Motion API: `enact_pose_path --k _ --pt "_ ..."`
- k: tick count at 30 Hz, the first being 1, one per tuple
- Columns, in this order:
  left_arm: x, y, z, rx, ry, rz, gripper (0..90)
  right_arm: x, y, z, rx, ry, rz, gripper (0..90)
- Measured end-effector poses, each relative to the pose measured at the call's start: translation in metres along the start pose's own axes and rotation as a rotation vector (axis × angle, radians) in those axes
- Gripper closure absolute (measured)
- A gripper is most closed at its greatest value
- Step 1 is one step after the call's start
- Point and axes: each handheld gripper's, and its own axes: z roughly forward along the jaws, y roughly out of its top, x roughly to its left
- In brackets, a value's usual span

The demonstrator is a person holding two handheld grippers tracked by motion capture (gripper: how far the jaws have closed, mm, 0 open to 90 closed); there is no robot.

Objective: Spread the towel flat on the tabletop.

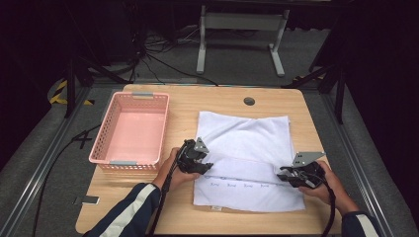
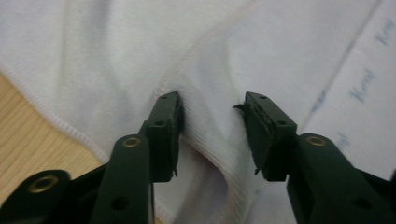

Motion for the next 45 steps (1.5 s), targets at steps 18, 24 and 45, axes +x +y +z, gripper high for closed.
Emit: enact_pose_path --k 18,24,45 --pt "-0.072 -0.046 -0.068 -0.058 -0.009 0.177 58.2 0.043 -0.058 -0.060 -0.031 0.154 -0.150 75.6" --pt "-0.065 -0.054 -0.077 -0.135 0.021 0.060 35.0 0.051 -0.067 -0.063 -0.052 0.147 -0.124 67.1" --pt "-0.077 -0.056 -0.045 0.017 -0.179 0.105 49.7 0.030 -0.054 -0.018 0.004 0.078 0.026 62.2"
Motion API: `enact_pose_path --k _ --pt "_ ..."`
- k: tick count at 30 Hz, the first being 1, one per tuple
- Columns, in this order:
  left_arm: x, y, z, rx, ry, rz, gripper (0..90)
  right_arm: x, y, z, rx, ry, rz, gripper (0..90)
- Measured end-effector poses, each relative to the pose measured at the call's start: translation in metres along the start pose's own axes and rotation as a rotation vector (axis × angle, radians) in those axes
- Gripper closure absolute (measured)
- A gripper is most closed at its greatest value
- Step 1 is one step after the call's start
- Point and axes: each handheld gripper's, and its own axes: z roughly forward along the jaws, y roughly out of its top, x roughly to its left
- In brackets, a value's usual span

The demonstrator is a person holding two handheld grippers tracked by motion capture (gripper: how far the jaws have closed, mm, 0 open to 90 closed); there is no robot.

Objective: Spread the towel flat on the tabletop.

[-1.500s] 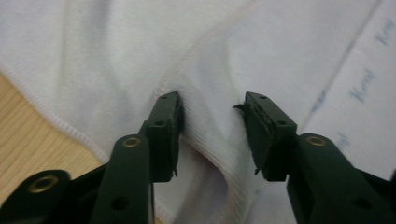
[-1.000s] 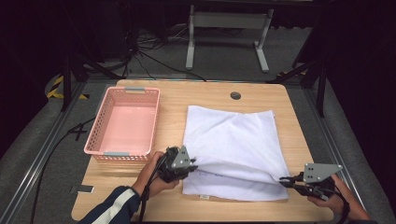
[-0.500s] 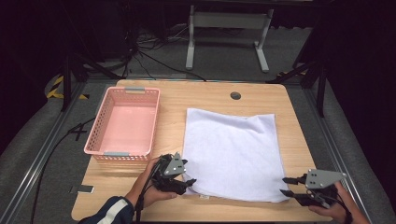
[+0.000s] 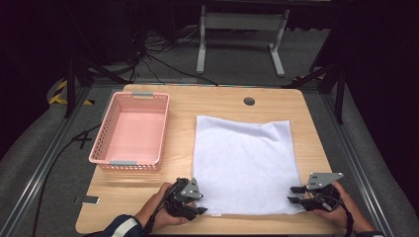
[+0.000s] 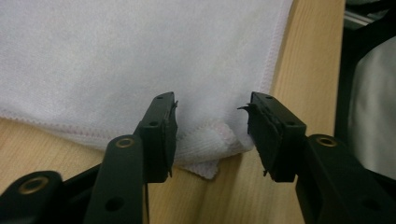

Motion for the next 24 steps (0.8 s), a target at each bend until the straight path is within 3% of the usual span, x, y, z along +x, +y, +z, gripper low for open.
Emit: enact_pose_path --k 2,3,4,5,6,7,8,9,10,11,13,14,16,17,18,19,21,23,24 --pt "0.008 0.012 -0.003 -0.040 0.061 -0.018 38.5 -0.002 -0.001 -0.003 0.016 0.030 0.011 63.9" --pt "0.014 0.020 -0.003 -0.053 0.114 -0.029 36.1 -0.004 0.000 -0.005 0.019 0.033 0.005 61.9" --pt "0.022 0.028 -0.001 -0.075 0.140 -0.052 32.6 -0.008 0.003 -0.007 0.009 0.018 0.010 57.6" --pt "0.032 0.039 0.001 -0.102 0.152 -0.068 29.4 -0.014 0.008 -0.009 -0.011 -0.004 0.032 58.8" --pt "0.032 0.039 0.001 -0.102 0.152 -0.068 29.0 -0.022 0.015 -0.012 -0.028 -0.032 0.054 55.9" --pt "0.044 0.049 0.006 -0.108 0.185 -0.072 27.9 -0.032 0.023 -0.014 -0.053 -0.077 0.067 52.2" --pt "0.054 0.057 0.010 -0.111 0.189 -0.095 27.3 -0.032 0.023 -0.014 -0.053 -0.077 0.067 52.2" --pt "0.065 0.064 0.016 -0.106 0.205 -0.119 27.3 -0.041 0.031 -0.015 -0.076 -0.118 0.094 51.8" --pt "0.085 0.077 0.026 -0.093 0.253 -0.166 25.8 -0.064 0.047 -0.014 -0.121 -0.190 0.142 49.2" --pt "0.085 0.077 0.026 -0.093 0.253 -0.166 25.9 -0.064 0.047 -0.014 -0.121 -0.190 0.142 49.2" --pt "0.107 0.089 0.038 -0.077 0.337 -0.220 25.5 -0.089 0.061 -0.011 -0.150 -0.235 0.203 48.6" --pt "0.118 0.092 0.041 -0.108 0.337 -0.257 26.0 -0.101 0.067 -0.008 -0.157 -0.250 0.228 48.0" --pt "0.139 0.101 0.045 -0.117 0.377 -0.308 24.8 -0.126 0.080 0.000 -0.172 -0.289 0.288 46.6" --pt "0.148 0.104 0.048 -0.137 0.375 -0.341 25.0 -0.135 0.084 0.004 -0.180 -0.307 0.307 46.1" --pt "0.156 0.107 0.050 -0.136 0.386 -0.356 25.2 -0.144 0.088 0.007 -0.193 -0.330 0.330 44.4" --pt "0.164 0.110 0.054 -0.139 0.440 -0.360 24.2 -0.150 0.093 0.011 -0.194 -0.340 0.361 42.9" --pt "0.176 0.111 0.057 -0.163 0.442 -0.400 24.7 -0.163 0.098 0.022 -0.156 -0.355 0.380 39.1" --pt "0.191 0.112 0.062 -0.165 0.460 -0.432 25.0 -0.175 0.102 0.032 -0.153 -0.358 0.436 38.6" --pt "0.198 0.112 0.065 -0.155 0.463 -0.436 25.3 -0.180 0.103 0.037 -0.143 -0.371 0.441 37.9"
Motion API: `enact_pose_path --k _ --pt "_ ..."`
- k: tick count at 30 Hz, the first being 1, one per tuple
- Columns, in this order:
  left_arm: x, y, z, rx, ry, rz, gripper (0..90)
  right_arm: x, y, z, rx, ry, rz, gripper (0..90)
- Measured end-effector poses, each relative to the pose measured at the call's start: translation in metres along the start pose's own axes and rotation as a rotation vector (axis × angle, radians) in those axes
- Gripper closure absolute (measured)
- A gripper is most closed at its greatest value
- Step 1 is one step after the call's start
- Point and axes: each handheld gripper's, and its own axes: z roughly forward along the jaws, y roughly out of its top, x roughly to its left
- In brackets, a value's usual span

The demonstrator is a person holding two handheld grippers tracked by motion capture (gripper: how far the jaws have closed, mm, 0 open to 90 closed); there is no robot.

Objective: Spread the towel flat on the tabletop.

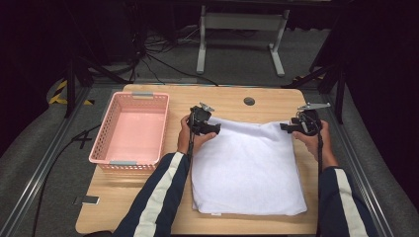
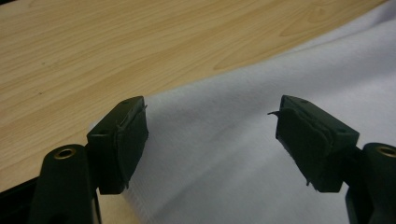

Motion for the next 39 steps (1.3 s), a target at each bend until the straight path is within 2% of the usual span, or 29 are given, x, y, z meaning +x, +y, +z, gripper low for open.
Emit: enact_pose_path --k 1,2,3,5,6,7,8,12,14,17,18,20,21,22,23,24,27,28,29,30,31,32,33,34,35,36,37,38,39 --pt "0.000 0.000 0.000 0.000 0.000 0.000 24.6 0.000 0.000 0.000 0.000 0.000 0.000 37.9" --pt "0.007 0.002 0.007 0.002 0.002 -0.016 24.9 -0.005 0.003 0.011 0.010 -0.004 0.038 38.8" --pt "0.009 0.002 0.011 0.012 -0.002 -0.028 24.8 -0.006 0.003 0.016 0.022 -0.002 0.046 38.7" --pt "0.013 0.001 0.017 0.036 0.028 -0.038 25.6 -0.009 0.003 0.027 0.061 -0.056 0.043 39.5" --pt "0.013 0.001 0.017 0.036 0.028 -0.038 27.9 -0.009 0.003 0.027 0.061 -0.056 0.043 39.5" --pt "0.016 0.001 0.022 0.070 0.055 -0.028 29.0 -0.012 0.000 0.035 0.083 -0.051 0.083 40.3" --pt "0.017 0.000 0.022 0.078 0.064 -0.032 32.0 -0.014 -0.001 0.039 0.090 -0.081 0.088 41.9" --pt "0.018 -0.004 0.023 0.076 0.060 -0.042 36.7 -0.018 -0.007 0.045 0.091 -0.081 0.116 46.4" --pt "0.020 -0.004 0.021 0.089 0.053 -0.016 37.1 -0.020 -0.009 0.045 0.087 -0.066 0.142 47.4" --pt "0.023 -0.004 0.020 0.084 0.044 -0.037 37.2 -0.021 -0.010 0.045 0.085 -0.072 0.130 42.9" --pt "0.023 -0.003 0.021 0.060 0.048 -0.050 37.2 -0.022 -0.010 0.045 0.084 -0.079 0.127 40.4" --pt "0.026 0.000 0.018 0.026 0.071 -0.070 26.5 -0.023 -0.011 0.046 0.082 -0.085 0.120 36.4" --pt "0.028 0.001 0.017 0.016 0.071 -0.078 24.7 -0.024 -0.012 0.046 0.073 -0.086 0.137 35.6" --pt "0.029 0.003 0.018 0.017 0.112 -0.078 24.7 -0.025 -0.012 0.046 0.074 -0.076 0.137 35.9" --pt "0.031 0.004 0.018 0.023 0.112 -0.074 24.2 -0.025 -0.012 0.046 0.073 -0.070 0.146 36.0" --pt "0.033 0.003 0.022 0.028 0.092 -0.089 23.8 -0.025 -0.013 0.047 0.071 -0.065 0.148 37.5" --pt "0.033 0.004 0.025 0.055 0.084 -0.084 22.5 -0.025 -0.011 0.046 0.078 -0.035 0.135 44.1" --pt "0.033 0.003 0.030 0.097 0.037 -0.072 23.2 -0.024 -0.010 0.046 0.084 -0.015 0.123 54.6" --pt "0.032 0.002 0.031 0.089 0.050 -0.062 22.1 -0.024 -0.010 0.046 0.085 0.003 0.119 56.6" --pt "0.031 0.002 0.031 0.088 0.036 -0.074 24.1 -0.023 -0.009 0.046 0.087 0.005 0.118 59.3" --pt "0.031 0.002 0.030 0.082 0.011 -0.038 27.8 -0.022 -0.009 0.046 0.089 0.013 0.116 65.7" --pt "0.031 0.002 0.029 0.087 0.008 -0.038 35.1 -0.022 -0.009 0.046 0.089 0.045 0.125 70.6" --pt "0.030 0.003 0.028 0.090 -0.008 -0.035 39.6 -0.021 -0.009 0.046 0.092 0.047 0.123 74.0" --pt "0.030 0.005 0.026 0.100 -0.047 -0.017 54.2 -0.020 -0.008 0.045 0.095 0.057 0.116 77.0" --pt "0.029 0.006 0.025 0.114 -0.056 -0.004 64.3 -0.019 -0.008 0.045 0.096 0.054 0.102 77.9" --pt "0.025 0.007 0.023 0.118 -0.056 -0.011 69.0 -0.018 -0.007 0.045 0.099 0.057 0.099 78.6" --pt "0.022 0.008 0.022 0.109 -0.046 0.010 76.2 -0.017 -0.007 0.043 0.099 0.058 0.084 79.2" --pt "0.019 0.009 0.019 0.113 -0.033 0.020 77.8 -0.015 -0.006 0.042 0.094 0.062 0.069 79.5" --pt "0.017 0.010 0.016 0.097 -0.044 0.025 79.1 -0.013 -0.005 0.039 0.079 0.063 0.050 79.7"
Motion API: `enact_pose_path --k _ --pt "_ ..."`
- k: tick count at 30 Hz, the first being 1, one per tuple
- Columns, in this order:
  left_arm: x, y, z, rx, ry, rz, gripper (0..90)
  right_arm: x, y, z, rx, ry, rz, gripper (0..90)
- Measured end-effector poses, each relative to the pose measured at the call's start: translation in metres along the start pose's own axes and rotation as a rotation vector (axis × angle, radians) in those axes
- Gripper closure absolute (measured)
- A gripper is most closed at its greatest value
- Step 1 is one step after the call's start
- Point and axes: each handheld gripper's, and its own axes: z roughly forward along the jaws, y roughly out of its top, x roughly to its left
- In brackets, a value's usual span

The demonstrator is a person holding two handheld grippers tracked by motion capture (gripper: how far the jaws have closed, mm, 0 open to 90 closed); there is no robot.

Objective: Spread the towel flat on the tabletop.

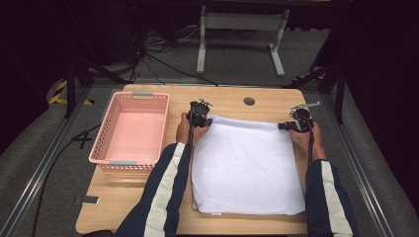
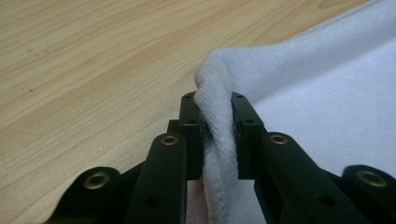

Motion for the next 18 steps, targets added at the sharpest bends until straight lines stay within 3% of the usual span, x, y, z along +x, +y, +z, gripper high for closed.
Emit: enact_pose_path --k 2,3,5,7,8,14,16,18 --pt "-0.002 0.001 -0.005 -0.011 -0.001 0.010 79.5 0.001 0.001 -0.004 -0.022 0.019 -0.011 79.9" --pt "-0.008 0.004 -0.017 -0.043 0.008 0.007 79.2 0.005 0.003 -0.014 -0.051 0.045 -0.036 79.9" --pt "-0.011 0.005 -0.026 -0.070 0.000 0.016 79.1 0.007 0.003 -0.017 -0.063 0.054 -0.042 80.0" --pt "-0.022 0.006 -0.039 -0.082 0.014 0.081 78.7 0.010 0.003 -0.030 -0.091 0.078 -0.055 80.1" --pt "-0.026 0.006 -0.046 -0.093 -0.002 0.106 78.3 0.011 0.003 -0.035 -0.105 0.087 -0.070 80.1" --pt "-0.039 -0.006 -0.089 -0.149 -0.085 0.164 77.1 0.023 -0.007 -0.075 -0.178 0.147 -0.145 80.3" --pt "-0.044 -0.014 -0.102 -0.162 -0.071 0.204 77.6 0.028 -0.013 -0.091 -0.208 0.163 -0.179 80.3" --pt "-0.049 -0.024 -0.117 -0.211 -0.109 0.210 77.8 0.033 -0.021 -0.108 -0.248 0.198 -0.208 80.3"
